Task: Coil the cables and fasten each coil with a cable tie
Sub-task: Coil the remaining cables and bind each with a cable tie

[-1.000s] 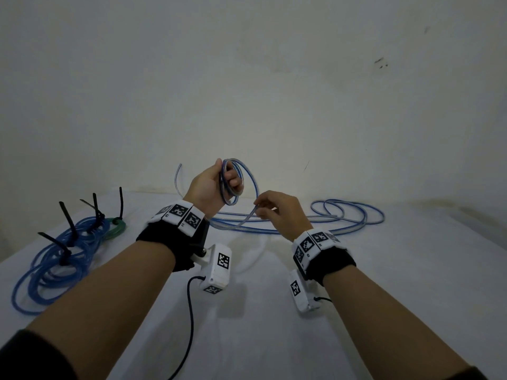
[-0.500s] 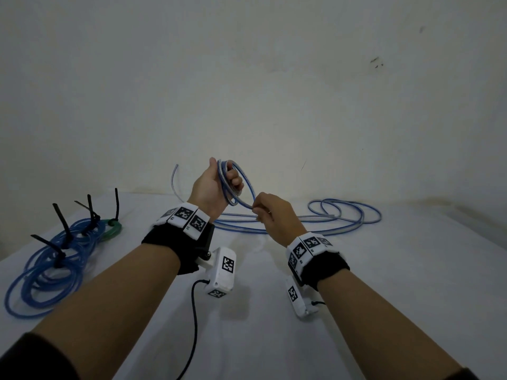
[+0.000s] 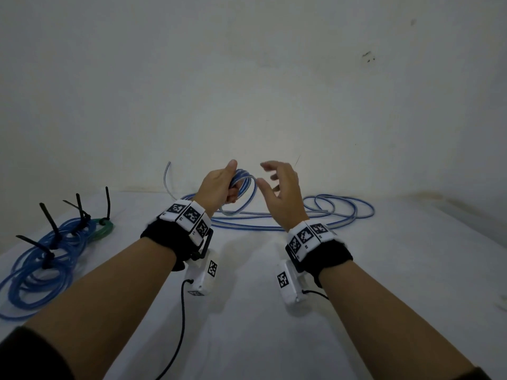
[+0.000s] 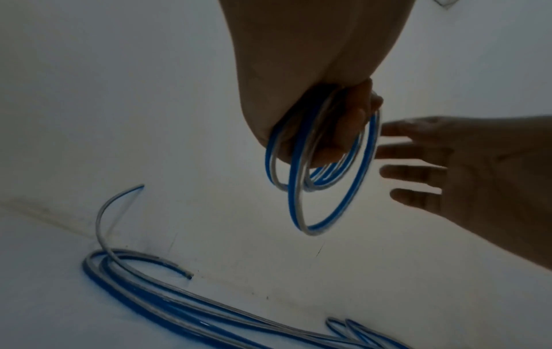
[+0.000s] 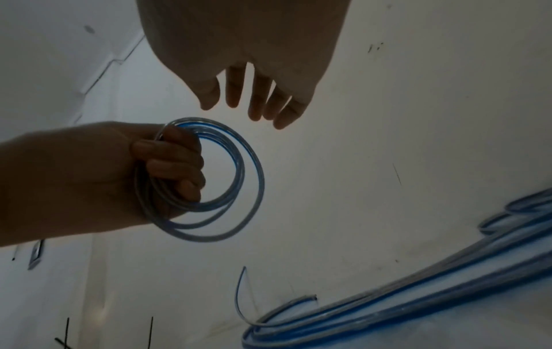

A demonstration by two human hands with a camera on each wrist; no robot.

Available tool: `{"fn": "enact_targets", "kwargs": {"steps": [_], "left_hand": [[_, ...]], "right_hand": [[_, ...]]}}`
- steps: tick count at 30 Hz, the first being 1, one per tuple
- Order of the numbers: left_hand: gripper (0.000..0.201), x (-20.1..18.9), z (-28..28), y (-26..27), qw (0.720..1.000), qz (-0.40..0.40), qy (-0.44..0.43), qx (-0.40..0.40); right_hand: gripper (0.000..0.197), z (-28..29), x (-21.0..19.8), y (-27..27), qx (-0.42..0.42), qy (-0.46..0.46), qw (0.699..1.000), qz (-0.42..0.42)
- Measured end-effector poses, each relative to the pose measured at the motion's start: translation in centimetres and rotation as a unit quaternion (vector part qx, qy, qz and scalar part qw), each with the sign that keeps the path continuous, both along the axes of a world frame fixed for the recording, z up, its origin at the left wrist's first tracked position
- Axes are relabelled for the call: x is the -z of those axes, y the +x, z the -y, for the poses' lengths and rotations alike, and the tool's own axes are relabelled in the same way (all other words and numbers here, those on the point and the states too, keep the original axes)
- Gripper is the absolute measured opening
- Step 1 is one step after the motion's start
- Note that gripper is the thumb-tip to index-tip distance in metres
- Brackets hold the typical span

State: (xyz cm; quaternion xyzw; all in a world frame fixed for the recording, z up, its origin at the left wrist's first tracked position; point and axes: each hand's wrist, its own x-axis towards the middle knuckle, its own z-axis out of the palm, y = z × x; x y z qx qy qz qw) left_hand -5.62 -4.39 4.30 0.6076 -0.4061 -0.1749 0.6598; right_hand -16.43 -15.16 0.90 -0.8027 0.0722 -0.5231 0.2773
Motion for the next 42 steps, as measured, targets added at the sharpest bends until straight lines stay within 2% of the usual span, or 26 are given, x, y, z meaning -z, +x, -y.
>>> {"fn": "enact_targets", "kwargs": {"steps": [3, 6, 8, 11, 17, 23, 27, 30, 35, 37, 42], "left_hand": [[0.051, 0.3, 0.3, -0.3, 0.995, 0.079, 0.065, -0.005], [0.054, 0.3, 0.7, -0.7, 0.993, 0.083, 0.078, 0.004], [0.055, 0.4, 1.0, -0.9, 0.994, 0.074, 0.082, 0.007], [0.053, 0.3, 1.4, -1.6, 0.996, 0.034, 0.076, 0.006], [0.042, 0.3, 1.9, -2.7, 0.993, -0.013, 0.072, 0.095], [0.043, 0.4, 2.7, -3.4, 0.993, 0.035, 0.057, 0.095], [0.046, 0.5, 3.7, -3.8, 0.994, 0.064, 0.058, 0.061], [0.047, 0.5, 4.4, -4.2, 0.993, 0.086, 0.067, 0.055], [0.039, 0.6, 5.1, -5.4, 0.989, 0.002, 0.068, 0.132], [0.036, 0.7, 5.4, -5.8, 0.987, -0.002, 0.060, 0.148], [0.034, 0.3, 6.3, -7.0, 0.989, 0.016, 0.048, 0.141]], "right_hand": [[0.030, 0.0, -0.9, -0.2, -0.047, 0.017, 0.997, -0.058], [0.018, -0.2, -1.2, -0.4, -0.124, 0.082, 0.988, -0.046], [0.012, -0.1, -1.1, -0.6, -0.136, 0.104, 0.984, -0.042], [0.004, 0.2, -0.9, -0.8, -0.137, 0.132, 0.981, -0.044], [0.016, 0.8, -1.4, -1.9, -0.122, 0.202, 0.971, -0.035], [0.019, 1.6, -1.2, -3.2, -0.096, 0.239, 0.966, -0.021], [0.013, 1.7, -1.5, -4.5, -0.159, 0.270, 0.949, -0.027], [0.007, 1.8, -1.4, -5.1, -0.164, 0.255, 0.953, -0.025], [0.016, 2.7, -1.3, -5.8, -0.140, 0.272, 0.952, 0.023], [0.017, 3.0, -1.1, -6.2, -0.120, 0.275, 0.953, 0.030], [0.010, 3.6, -1.2, -7.9, -0.104, 0.244, 0.964, -0.020]]}}
